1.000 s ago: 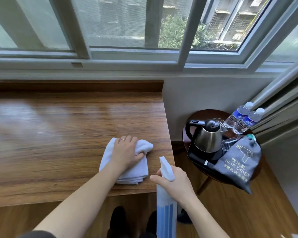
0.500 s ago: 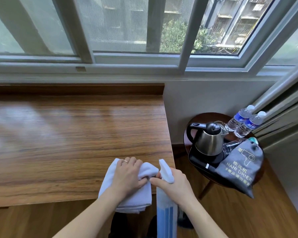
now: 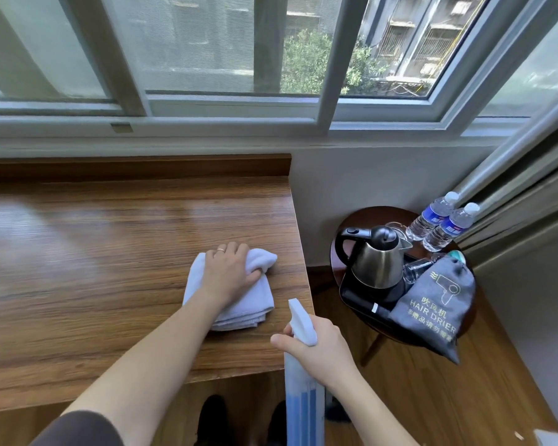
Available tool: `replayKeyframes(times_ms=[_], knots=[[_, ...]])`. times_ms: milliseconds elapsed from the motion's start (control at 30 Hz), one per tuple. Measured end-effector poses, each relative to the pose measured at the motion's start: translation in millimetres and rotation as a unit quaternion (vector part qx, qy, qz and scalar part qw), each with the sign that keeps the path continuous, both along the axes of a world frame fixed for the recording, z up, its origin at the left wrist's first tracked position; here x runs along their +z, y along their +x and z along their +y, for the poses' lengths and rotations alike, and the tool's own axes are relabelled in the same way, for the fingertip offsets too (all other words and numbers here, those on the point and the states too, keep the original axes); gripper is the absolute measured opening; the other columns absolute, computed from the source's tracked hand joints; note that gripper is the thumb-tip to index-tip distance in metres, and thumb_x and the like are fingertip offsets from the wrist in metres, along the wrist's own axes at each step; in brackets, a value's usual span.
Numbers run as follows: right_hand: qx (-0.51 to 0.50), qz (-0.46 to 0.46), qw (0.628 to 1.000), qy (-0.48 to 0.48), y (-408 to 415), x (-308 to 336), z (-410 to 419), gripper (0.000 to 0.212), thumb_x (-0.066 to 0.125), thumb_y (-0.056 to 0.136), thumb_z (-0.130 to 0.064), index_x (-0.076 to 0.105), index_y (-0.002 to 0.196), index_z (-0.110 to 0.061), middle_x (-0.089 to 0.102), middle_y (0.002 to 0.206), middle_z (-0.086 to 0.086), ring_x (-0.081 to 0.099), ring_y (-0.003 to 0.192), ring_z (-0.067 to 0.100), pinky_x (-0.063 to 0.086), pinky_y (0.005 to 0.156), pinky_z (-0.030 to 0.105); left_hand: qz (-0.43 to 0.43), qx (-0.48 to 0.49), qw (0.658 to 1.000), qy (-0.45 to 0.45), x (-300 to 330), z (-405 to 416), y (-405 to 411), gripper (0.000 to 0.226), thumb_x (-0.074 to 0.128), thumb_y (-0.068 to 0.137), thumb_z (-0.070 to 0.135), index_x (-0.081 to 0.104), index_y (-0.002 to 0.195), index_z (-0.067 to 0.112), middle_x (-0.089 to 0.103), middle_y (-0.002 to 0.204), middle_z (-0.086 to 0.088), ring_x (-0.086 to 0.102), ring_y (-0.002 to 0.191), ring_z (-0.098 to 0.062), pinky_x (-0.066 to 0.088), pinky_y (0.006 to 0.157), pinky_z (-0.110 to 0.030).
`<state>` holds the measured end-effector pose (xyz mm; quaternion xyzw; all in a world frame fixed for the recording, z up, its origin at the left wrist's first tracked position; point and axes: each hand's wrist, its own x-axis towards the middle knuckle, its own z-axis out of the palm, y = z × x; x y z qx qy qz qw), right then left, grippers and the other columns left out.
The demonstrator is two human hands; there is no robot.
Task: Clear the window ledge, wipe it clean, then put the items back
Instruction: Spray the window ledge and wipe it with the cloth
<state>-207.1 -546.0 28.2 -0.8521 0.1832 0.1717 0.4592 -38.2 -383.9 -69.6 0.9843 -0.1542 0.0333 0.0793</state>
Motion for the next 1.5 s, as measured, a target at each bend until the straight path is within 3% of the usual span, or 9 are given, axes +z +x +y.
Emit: replayKeyframes(times_ms=[433,567,733,933,1100,1267,1400,1500], knots=[[-0.009,-0.018,1.000,0.003,-4.0,4.3,-3.5,0.028,0.076,0.075,-0.048,0.066,0.077,-0.022,0.068,0.077,-0.001,0.061,0.071,0.008,0.046,0.063,0.023,-0.017,-0.053,0.998,-0.008,-1.7,-3.5,-67.0,0.047,0.050,0.057,0.054,0.058,0.079,0.013,0.055,0.075,-0.005,0.053,0.067,-0.029,0.040,0.063,-0.038],[-0.016,-0.019,1.000,0.008,-6.2,6.8,-0.8,0.044,0.070,0.059,-0.065,0.065,0.073,-0.023,0.066,0.072,-0.003,0.057,0.065,0.004,0.044,0.060,0.023,-0.013,-0.066,0.998,-0.010,-3.1,-0.7,-105.6,0.048,0.056,0.059,0.058,0.057,0.079,0.014,0.053,0.075,-0.004,0.052,0.067,-0.028,0.039,0.064,-0.039],[-0.025,-0.018,0.999,0.011,-10.5,4.2,0.2,0.029,0.078,0.068,-0.050,0.065,0.073,-0.024,0.065,0.070,-0.007,0.058,0.065,0.004,0.047,0.063,0.025,-0.047,-0.072,0.996,-0.030,-5.7,9.4,-140.2,0.050,0.059,0.060,0.061,0.060,0.078,0.015,0.054,0.075,-0.002,0.052,0.067,-0.027,0.040,0.064,-0.039],[-0.023,-0.013,1.000,0.015,-16.0,6.4,-1.1,0.041,0.074,0.062,-0.060,0.064,0.075,-0.022,0.067,0.076,0.000,0.058,0.067,0.006,0.046,0.063,0.028,-0.042,-0.078,0.996,-0.019,-4.0,4.7,-112.7,0.052,0.053,0.060,0.065,0.057,0.074,0.014,0.054,0.072,-0.002,0.053,0.063,-0.028,0.041,0.059,-0.038],[-0.023,-0.007,1.000,0.001,-20.0,8.4,-3.8,0.028,0.078,0.074,-0.047,0.066,0.080,-0.022,0.068,0.080,0.000,0.062,0.074,0.011,0.048,0.066,0.028,-0.013,-0.058,0.998,-0.003,-0.1,-2.7,-74.0,0.053,0.049,0.059,0.064,0.056,0.074,0.014,0.055,0.071,-0.003,0.056,0.063,-0.028,0.042,0.058,-0.037],[-0.023,-0.010,1.000,-0.010,-22.9,10.0,-8.0,0.032,0.077,0.076,-0.051,0.066,0.084,-0.022,0.068,0.083,0.000,0.064,0.078,0.012,0.049,0.067,0.025,-0.003,-0.033,0.999,0.014,3.4,-15.8,-35.6,0.057,0.045,0.063,0.067,0.056,0.075,0.013,0.059,0.073,-0.006,0.059,0.065,-0.029,0.043,0.058,-0.037],[-0.022,-0.009,1.000,-0.018,-23.4,11.2,-11.9,0.031,0.076,0.078,-0.053,0.065,0.083,-0.024,0.067,0.082,-0.003,0.062,0.077,0.009,0.047,0.064,0.022,0.003,-0.024,0.999,0.024,0.9,-20.3,-26.1,0.057,0.068,0.060,0.064,0.056,0.078,0.012,0.059,0.074,-0.007,0.059,0.067,-0.030,0.044,0.061,-0.037],[-0.022,-0.004,1.000,-0.019,-21.8,12.6,-13.2,0.031,0.076,0.078,-0.052,0.065,0.083,-0.023,0.067,0.082,-0.003,0.061,0.075,0.008,0.043,0.062,0.020,0.010,-0.012,1.000,0.022,1.1,-20.4,-34.8,0.057,0.067,0.055,0.062,0.054,0.078,0.012,0.059,0.074,-0.007,0.059,0.068,-0.030,0.043,0.062,-0.037]])
